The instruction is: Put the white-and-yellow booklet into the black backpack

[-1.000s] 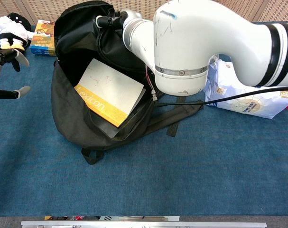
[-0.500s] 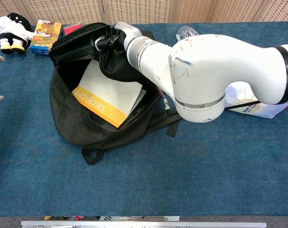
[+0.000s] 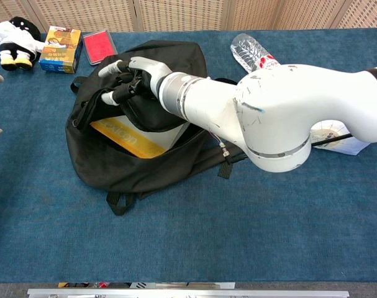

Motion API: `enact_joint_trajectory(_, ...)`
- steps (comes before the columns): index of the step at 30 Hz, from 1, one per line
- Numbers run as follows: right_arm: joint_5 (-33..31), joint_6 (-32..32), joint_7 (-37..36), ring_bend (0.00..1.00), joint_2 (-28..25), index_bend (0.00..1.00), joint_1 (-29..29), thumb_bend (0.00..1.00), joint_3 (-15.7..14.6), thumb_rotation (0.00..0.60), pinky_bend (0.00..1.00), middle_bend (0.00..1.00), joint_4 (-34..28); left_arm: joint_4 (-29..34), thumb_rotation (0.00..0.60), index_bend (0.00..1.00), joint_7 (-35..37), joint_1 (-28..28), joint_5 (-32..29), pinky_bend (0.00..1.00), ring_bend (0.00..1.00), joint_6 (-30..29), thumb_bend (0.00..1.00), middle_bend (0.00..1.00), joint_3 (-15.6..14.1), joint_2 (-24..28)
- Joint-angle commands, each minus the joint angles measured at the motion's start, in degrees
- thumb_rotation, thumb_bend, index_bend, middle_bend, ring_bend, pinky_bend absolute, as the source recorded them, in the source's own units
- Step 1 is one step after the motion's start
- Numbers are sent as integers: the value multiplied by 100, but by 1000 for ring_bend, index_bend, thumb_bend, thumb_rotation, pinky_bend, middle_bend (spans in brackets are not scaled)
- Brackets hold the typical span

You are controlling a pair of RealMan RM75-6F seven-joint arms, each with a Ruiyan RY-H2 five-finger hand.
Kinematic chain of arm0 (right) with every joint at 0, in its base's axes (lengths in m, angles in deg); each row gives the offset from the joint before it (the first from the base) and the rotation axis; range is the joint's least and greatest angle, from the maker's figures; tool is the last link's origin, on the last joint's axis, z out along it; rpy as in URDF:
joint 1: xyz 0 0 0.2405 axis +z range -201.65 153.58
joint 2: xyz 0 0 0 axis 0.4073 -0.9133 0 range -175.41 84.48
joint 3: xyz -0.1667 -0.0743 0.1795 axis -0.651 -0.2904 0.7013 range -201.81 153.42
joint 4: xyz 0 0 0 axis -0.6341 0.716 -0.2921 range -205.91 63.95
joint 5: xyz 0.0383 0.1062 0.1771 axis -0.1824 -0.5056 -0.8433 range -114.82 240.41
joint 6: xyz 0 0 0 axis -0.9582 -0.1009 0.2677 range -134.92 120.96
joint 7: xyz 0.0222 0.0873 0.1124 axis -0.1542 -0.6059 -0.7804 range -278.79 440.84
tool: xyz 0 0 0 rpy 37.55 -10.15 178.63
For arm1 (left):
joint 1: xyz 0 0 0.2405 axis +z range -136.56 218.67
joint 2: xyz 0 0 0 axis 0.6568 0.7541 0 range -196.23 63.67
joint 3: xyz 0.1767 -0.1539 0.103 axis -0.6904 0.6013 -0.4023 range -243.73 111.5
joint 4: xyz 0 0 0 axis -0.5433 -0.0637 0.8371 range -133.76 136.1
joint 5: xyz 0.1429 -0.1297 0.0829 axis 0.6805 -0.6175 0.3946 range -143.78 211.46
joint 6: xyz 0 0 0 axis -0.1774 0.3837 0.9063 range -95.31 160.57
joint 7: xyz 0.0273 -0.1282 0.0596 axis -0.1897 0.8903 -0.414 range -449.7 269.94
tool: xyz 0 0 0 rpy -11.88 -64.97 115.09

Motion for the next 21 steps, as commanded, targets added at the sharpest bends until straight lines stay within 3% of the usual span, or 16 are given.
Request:
enact_joint_trajectory(1,138,-325,-135,118,-131,112,-21,262,-107,600,158,209,-31,12,600,221,-5,1,10,381,152,3,141,267,7,-7)
enact_joint_trajectory(6,400,-762,-163,52,-292,19,51,172,-400,600,64,149,-11,97,600,220,-61,-8,4,378,153,36,141,267,24,12)
enact_joint_trajectory(12,766,-637,-377,24,-405,0,36,17,-485,600,43,125,-40,143,600,220,-96,13,7,374,152,10,141,266,41,20)
enact_joint_trajectory(21,1553,-116,-621,21,-746,0,-242,0,-535,600,42,140,-377,168,600,220,-74,-15,25,374,153,27,141,266,107,26)
